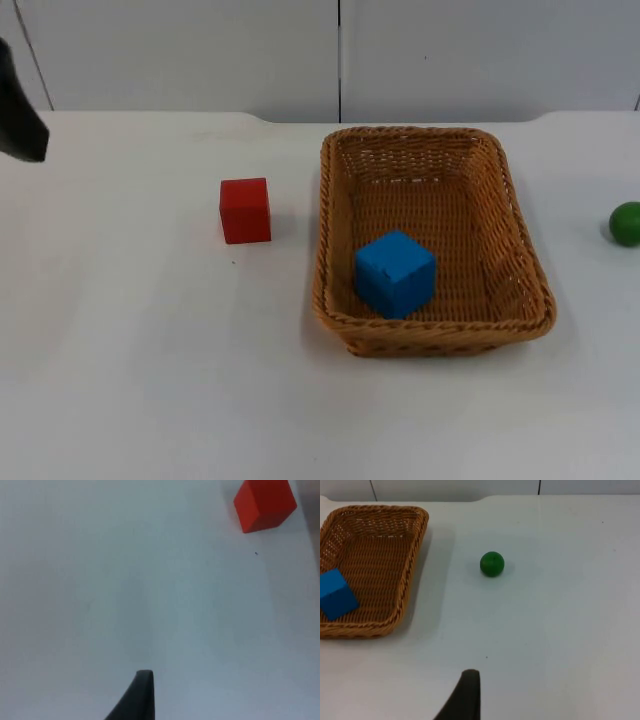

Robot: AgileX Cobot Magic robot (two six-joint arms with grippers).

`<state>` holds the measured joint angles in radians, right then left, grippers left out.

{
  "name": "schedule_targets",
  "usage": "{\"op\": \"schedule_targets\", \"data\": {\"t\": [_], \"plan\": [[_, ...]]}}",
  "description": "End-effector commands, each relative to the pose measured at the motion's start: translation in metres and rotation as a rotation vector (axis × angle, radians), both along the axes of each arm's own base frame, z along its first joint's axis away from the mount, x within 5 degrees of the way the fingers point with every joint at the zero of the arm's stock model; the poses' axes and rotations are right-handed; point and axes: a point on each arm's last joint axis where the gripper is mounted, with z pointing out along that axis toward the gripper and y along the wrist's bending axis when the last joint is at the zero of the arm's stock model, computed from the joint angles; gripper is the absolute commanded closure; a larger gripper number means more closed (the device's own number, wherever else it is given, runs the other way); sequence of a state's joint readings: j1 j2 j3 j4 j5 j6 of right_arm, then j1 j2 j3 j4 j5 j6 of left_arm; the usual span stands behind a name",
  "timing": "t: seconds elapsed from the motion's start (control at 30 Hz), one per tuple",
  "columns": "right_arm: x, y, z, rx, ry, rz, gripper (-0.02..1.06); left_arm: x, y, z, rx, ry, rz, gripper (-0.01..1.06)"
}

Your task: Place all geometric objects except the red cube into the basket.

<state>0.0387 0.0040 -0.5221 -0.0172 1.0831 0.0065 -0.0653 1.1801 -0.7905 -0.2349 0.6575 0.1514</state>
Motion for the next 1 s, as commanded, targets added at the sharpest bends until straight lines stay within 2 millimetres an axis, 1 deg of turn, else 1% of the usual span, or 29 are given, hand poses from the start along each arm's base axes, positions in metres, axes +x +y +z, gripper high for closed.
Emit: {"op": "schedule_targets", "data": {"t": [0.0,0.1,0.13,0.2,0.23,0.27,0.3,0.4,0.57,0.83,0.87,0.9,0.97], "plan": [[0.0,0.0,-0.001,-0.002,-0.003,-0.007,0.17,-0.012,0.001,0.002,-0.018,-0.031,0.011,0.0],[0.0,0.0,-0.001,-0.002,-0.003,-0.007,0.17,-0.031,0.002,0.005,-0.021,-0.059,0.009,0.0],[0.0,0.0,-0.001,-0.002,-0.003,-0.007,0.17,-0.031,0.002,0.005,-0.021,-0.059,0.009,0.0],[0.0,0.0,-0.001,-0.002,-0.003,-0.007,0.17,-0.042,0.003,0.011,-0.02,-0.102,0.007,0.0],[0.0,0.0,-0.001,-0.002,-0.003,-0.007,0.17,-0.046,0.003,0.013,-0.019,-0.115,0.006,0.0],[0.0,0.0,-0.001,-0.002,-0.003,-0.007,0.17,-0.046,0.003,0.013,-0.019,-0.115,0.006,0.0],[0.0,0.0,-0.001,-0.002,-0.003,-0.007,0.17,-0.053,0.003,0.019,-0.017,-0.14,0.002,0.0],[0.0,0.0,-0.001,-0.002,-0.003,-0.007,0.17,-0.064,0.005,0.027,0.002,-0.174,-0.013,0.0],[0.0,0.0,-0.001,-0.002,-0.003,-0.007,0.17,-0.07,0.005,0.032,0.005,-0.206,-0.014,0.0],[0.0,0.0,0.0,-0.016,-0.014,-0.001,0.17,-0.07,0.006,0.032,0.024,-0.213,-0.016,0.0],[0.009,0.0,0.004,-0.011,0.02,-0.004,0.17,-0.07,0.006,0.032,0.024,-0.213,-0.016,0.0],[0.011,0.0,0.007,-0.002,0.021,-0.009,0.17,-0.07,0.006,0.032,0.024,-0.213,-0.016,0.0],[0.028,0.001,0.017,0.024,0.051,-0.021,0.17,-0.07,0.007,0.032,0.026,-0.213,-0.016,0.0]]}}
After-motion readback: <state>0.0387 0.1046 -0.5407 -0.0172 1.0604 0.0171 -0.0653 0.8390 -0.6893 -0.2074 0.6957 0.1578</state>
